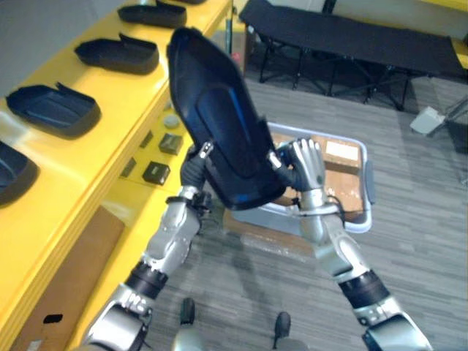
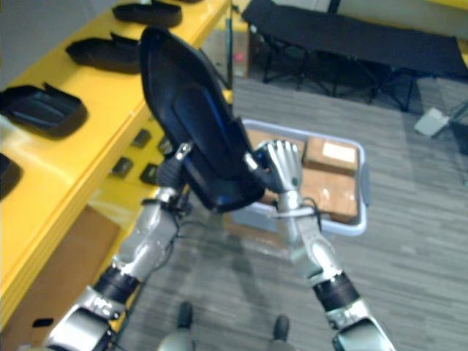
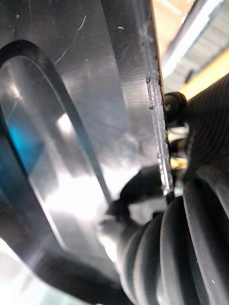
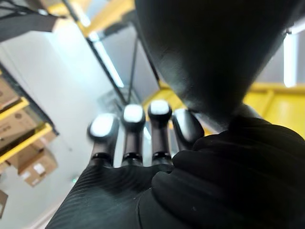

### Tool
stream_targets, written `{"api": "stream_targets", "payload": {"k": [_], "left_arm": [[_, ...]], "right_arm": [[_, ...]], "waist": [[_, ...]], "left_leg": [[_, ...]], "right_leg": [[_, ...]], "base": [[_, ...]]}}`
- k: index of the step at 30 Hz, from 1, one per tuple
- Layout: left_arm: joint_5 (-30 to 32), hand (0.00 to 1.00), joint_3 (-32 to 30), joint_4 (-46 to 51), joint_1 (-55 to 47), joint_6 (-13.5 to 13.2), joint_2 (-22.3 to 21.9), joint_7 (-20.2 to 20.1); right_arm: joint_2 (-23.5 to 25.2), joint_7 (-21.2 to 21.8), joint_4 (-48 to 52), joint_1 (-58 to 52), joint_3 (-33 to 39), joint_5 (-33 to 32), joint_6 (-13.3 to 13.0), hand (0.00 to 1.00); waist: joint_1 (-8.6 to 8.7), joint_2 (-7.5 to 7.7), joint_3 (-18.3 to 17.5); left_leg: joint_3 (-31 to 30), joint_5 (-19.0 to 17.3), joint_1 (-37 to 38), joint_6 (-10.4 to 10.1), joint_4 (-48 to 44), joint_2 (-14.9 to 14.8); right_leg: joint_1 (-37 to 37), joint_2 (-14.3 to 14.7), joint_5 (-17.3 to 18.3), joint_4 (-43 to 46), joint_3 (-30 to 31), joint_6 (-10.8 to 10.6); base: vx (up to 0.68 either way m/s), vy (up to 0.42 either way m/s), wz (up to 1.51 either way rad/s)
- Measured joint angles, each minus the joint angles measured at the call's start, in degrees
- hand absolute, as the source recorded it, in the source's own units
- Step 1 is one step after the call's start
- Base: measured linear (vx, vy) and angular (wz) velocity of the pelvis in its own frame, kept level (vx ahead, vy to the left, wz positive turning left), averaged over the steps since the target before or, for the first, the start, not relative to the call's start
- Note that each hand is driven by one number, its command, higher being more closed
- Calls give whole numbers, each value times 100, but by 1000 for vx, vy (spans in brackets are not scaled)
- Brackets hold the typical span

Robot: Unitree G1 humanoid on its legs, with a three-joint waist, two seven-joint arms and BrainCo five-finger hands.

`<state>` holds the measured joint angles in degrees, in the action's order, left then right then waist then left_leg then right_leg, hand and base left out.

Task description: Walk over and take plastic housings, then place them on the shelf

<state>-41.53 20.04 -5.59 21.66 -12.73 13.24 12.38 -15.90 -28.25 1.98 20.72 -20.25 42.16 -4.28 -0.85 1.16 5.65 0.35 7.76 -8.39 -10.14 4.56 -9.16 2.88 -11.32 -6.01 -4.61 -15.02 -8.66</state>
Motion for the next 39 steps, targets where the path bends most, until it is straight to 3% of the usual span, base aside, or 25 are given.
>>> {"api": "stream_targets", "payload": {"k": [4,11,13,21,26,33,36,39], "left_arm": [[735,100,-157,331,-338,-32,-225,265],[3130,100,-418,880,-798,-92,-531,976],[3540,100,-419,911,-944,-86,-584,1067],[4072,100,-1059,917,-1933,70,-898,1146],[4733,100,-1792,930,-2413,81,-919,1398],[5382,100,-2582,1236,-2750,81,-947,1802],[5373,100,-2929,1476,-2934,63,-1078,1882],[5256,100,-3214,1754,-3252,-21,-1294,1905]], "right_arm": [[98,94,156,-198,-9,-449,-235,0],[358,363,218,-513,-18,-1284,-443,0],[458,444,289,-593,-19,-1610,-497,0],[1035,1689,1870,-1680,51,-5389,-1537,0],[1035,2490,2296,-2507,604,-7251,-1794,0],[1027,2820,2293,-3374,1289,-7738,-1796,0],[1112,2804,1255,-3806,1830,-7722,-1787,0],[1322,2624,-460,-4172,2434,-7687,-1623,0]], "waist": [[2,38,-168],[2,104,-327],[4,103,-395],[38,230,-635],[76,369,-731],[165,386,-747],[173,416,-776],[171,405,-780]], "left_leg": [[0,-1,8,0,0,-3],[4,-2,30,-2,6,-4],[9,-4,31,-4,9,-5],[72,-73,88,-49,13,-19],[173,-152,140,-73,14,-26],[212,-183,140,-54,11,-28],[285,-183,154,-38,10,-27],[296,-231,202,-41,10,-21]], "right_leg": [[-3,0,17,0,-18,17],[-9,1,12,0,-19,6],[-5,2,17,0,-15,12],[-2,6,74,-1,77,-11],[7,-1,99,22,128,-16],[53,-4,109,31,169,-9],[91,-9,89,39,237,-40],[53,-19,120,48,243,-47]], "base": [[0,0,0],[9,-4,0],[0,0,0],[-5,-4,-4],[4,-2,-7],[17,-7,-4],[30,-11,-10],[0,0,0]]}}
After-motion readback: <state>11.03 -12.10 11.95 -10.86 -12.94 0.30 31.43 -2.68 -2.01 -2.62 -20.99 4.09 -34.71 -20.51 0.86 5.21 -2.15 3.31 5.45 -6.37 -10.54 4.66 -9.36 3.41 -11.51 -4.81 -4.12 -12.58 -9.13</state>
